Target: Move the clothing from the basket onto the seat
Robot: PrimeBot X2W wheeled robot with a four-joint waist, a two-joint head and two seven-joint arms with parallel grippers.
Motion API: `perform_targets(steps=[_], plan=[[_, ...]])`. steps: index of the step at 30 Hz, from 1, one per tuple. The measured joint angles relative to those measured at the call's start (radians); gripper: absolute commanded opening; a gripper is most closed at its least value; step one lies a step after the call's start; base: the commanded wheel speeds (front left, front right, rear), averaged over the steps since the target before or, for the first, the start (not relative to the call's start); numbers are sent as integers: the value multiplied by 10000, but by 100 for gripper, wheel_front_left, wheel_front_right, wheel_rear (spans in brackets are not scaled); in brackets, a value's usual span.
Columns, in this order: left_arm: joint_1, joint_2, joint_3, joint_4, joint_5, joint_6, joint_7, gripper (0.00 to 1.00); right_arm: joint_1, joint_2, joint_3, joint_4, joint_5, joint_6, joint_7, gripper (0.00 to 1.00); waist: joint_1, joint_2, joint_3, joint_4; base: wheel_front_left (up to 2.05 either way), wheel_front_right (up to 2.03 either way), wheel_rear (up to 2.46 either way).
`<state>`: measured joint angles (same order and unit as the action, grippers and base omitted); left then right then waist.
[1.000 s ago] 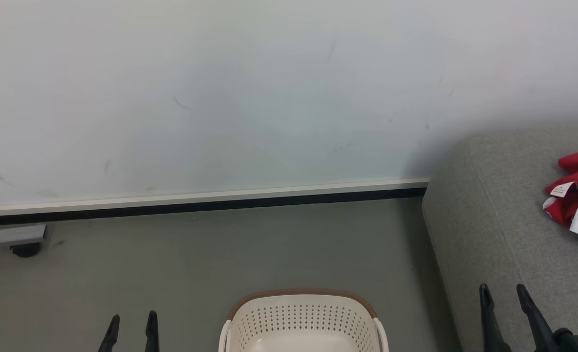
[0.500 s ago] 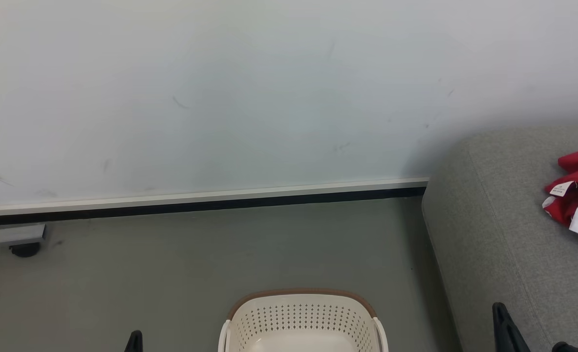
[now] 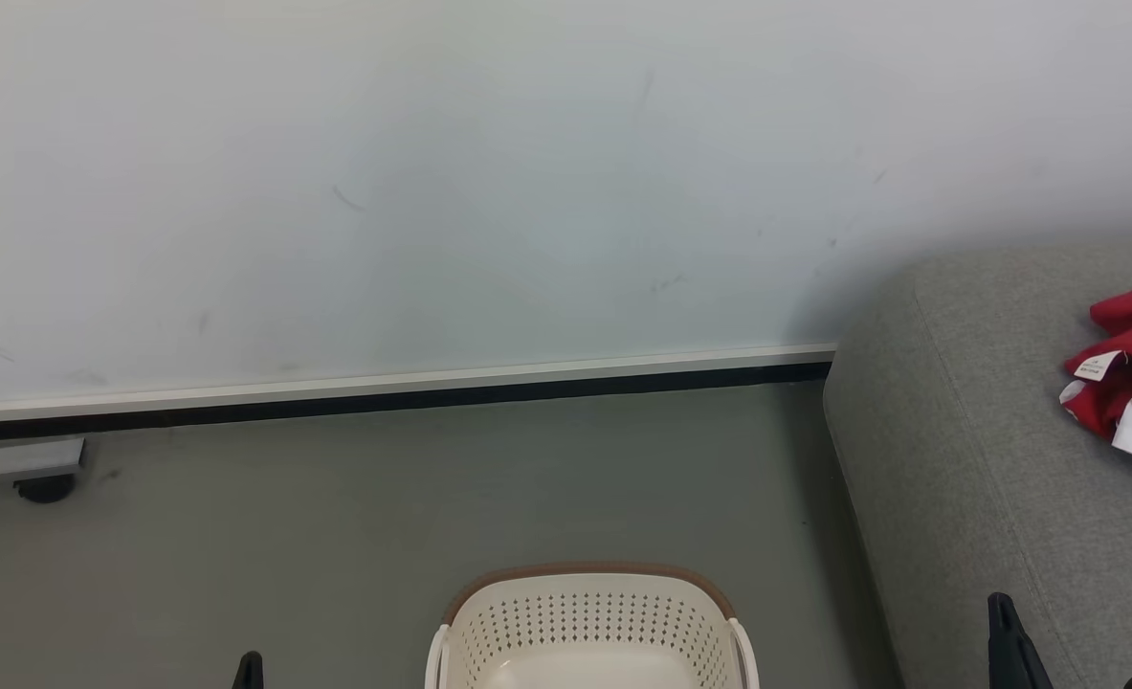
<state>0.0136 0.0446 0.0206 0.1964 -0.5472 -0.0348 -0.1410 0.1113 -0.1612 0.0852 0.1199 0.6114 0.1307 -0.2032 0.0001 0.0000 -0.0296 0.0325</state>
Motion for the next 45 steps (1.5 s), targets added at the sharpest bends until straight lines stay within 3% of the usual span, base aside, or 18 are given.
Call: perform_targets(steps=[19,45], plan=[[-366,2,230,151,-2796,-255,803,0,-196,148,-326,-29,2742,0,477,0,0,0,57,-59,0,0,0],[-643,8,464,284,-5789,-516,1733,0,-412,359,-731,-58,5726,-2,1066,0,0,0,135,-139,0,0,0]])
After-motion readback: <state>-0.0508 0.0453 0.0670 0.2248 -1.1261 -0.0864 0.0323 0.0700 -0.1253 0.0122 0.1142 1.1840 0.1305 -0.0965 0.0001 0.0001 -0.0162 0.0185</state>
